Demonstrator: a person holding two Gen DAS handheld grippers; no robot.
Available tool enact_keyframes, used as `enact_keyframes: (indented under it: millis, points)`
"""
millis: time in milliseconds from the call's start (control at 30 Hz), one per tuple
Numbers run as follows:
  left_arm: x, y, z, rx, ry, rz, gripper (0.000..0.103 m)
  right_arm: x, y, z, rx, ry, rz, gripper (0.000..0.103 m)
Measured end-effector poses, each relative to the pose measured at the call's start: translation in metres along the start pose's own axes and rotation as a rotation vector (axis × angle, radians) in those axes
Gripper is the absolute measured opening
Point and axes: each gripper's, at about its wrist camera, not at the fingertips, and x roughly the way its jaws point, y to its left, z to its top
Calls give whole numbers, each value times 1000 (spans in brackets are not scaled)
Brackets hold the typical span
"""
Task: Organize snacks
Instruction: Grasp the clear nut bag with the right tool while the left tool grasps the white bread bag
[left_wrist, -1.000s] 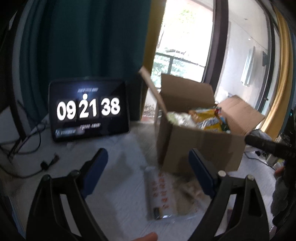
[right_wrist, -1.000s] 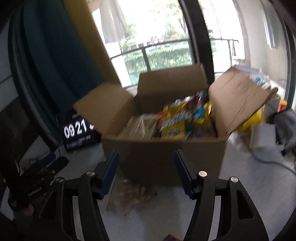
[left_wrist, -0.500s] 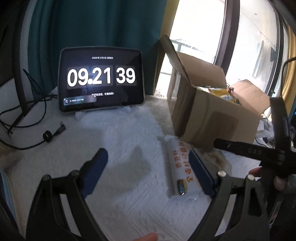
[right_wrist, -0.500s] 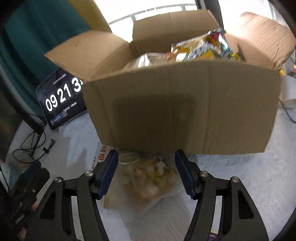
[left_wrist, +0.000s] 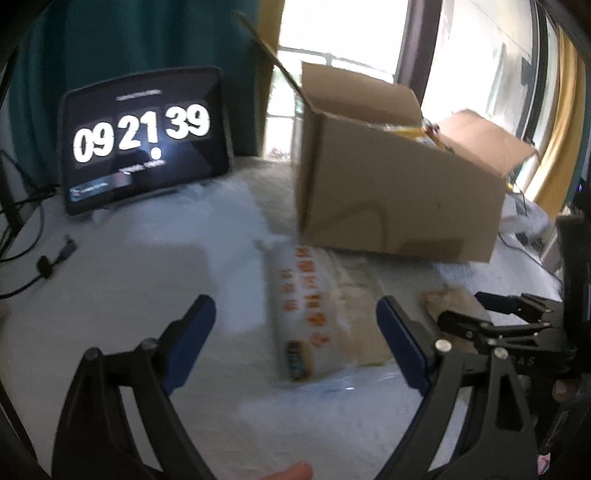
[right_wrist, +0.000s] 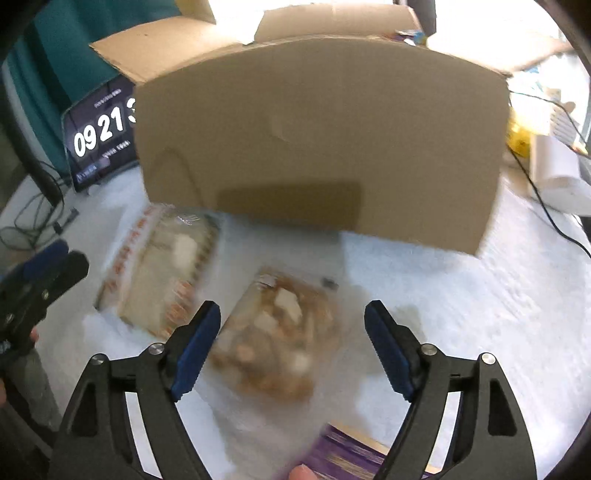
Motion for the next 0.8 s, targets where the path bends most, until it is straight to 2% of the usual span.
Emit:
enact_keyframes:
  millis: [100,267,367,400,467,633,800]
  points:
    - [14,-15,0,11,38,4,90,-3,-24,-10,23,17,-3,83]
    - [40,-36,0,48,110,19,90,-14,-43,-23,-18,-26,29,83]
    - [58,-45,-2,94,163,58,94,-16,-49,-27,-26,-44,52,82]
    - [59,-46,-2,97,166,59,94,-17,-50,-27,-21,-47,60,81]
    - [63,-48,-1,110,181,69,94,-19,-55,-27,-7,-55,75,72]
    - [61,-51,-1,119,192,79,89,-20,-50,-25,-18,-70,100,68]
    - [46,-58,-8,106,193,57,86,-33,-44,-29,-70,-102,109,68]
